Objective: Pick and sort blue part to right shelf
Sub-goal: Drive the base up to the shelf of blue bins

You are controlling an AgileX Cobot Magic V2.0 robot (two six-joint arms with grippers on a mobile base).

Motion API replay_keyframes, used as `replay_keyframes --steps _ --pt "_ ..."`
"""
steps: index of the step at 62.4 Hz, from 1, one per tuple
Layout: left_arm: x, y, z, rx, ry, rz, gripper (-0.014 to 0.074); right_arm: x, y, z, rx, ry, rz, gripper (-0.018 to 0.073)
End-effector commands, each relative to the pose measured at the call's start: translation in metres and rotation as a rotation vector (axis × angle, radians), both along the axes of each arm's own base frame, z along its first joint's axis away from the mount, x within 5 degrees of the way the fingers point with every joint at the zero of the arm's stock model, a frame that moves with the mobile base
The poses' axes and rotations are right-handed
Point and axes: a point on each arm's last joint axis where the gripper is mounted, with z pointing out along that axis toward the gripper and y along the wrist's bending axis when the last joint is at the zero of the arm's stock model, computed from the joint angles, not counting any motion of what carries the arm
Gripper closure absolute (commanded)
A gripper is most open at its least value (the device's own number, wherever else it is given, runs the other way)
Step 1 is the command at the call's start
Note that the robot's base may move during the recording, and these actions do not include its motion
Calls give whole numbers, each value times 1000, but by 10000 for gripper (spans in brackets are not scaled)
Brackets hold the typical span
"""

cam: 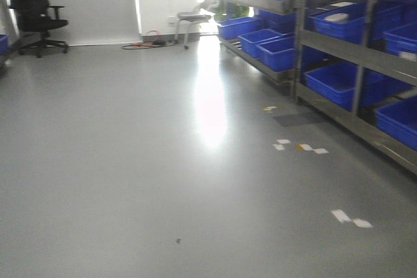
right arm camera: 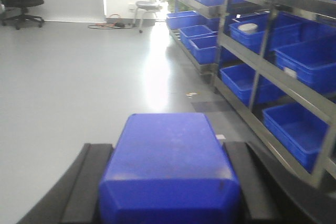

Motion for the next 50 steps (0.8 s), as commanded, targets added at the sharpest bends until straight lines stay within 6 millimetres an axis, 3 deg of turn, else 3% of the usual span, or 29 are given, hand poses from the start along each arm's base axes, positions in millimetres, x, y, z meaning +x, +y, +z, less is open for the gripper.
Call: replay_keyframes --steps 1,50 --pt "-1 0 18 -9 -122 -3 265 -1 0 18 -2 -120 -5 115" --pt "-1 0 18 -9 -122 -3 265 -1 0 18 -2 -120 -5 115"
